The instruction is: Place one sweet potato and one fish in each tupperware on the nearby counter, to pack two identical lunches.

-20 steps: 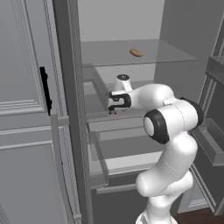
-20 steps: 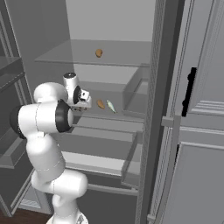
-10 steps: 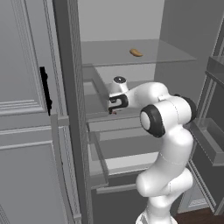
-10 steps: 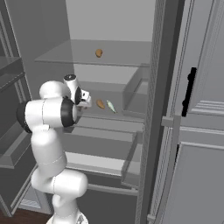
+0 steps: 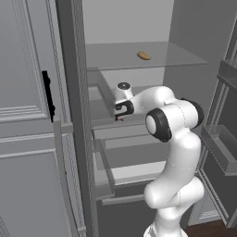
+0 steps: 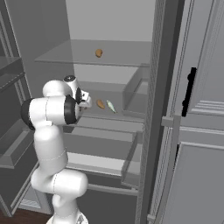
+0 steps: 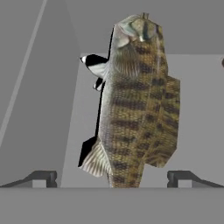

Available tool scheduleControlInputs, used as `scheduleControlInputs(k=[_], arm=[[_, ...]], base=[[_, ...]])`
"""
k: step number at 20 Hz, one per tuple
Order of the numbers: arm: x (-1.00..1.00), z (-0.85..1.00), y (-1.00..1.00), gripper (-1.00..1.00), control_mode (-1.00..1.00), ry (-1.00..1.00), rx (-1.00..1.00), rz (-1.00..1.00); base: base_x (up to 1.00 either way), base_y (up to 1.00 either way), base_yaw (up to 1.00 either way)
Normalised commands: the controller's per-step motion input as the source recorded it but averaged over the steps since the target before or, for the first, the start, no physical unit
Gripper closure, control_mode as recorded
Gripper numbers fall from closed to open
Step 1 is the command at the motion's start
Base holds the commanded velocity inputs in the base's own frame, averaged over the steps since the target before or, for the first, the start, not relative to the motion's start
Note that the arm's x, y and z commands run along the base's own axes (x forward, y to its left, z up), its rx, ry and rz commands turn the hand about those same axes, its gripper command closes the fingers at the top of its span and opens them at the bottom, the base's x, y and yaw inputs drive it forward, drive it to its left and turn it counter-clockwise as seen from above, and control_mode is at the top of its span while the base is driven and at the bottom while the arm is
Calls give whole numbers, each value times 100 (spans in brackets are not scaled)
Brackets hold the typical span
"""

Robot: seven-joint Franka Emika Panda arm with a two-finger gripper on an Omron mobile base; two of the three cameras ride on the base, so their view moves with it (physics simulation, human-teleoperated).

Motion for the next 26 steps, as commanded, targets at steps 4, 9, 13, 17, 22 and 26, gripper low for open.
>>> scheduleControlInputs(k=[4, 9, 13, 17, 22, 26], arm=[[3, -13, 2, -100, -100, 1, 0, 0], [0, 0, 0, 100, -100, 1, 0, 0], [0, 0, 0, 100, -100, 1, 0, 0], [-4, 0, -1, 100, -100, 0, 0, 0], [-88, -1, -47, 100, -100, -14, 2, -3], [-100, 1, -76, 100, -100, -27, 12, -4]], base=[[0, 0, 0], [0, 0, 0], [0, 0, 0], [0, 0, 0], [0, 0, 0], [0, 0, 0]])
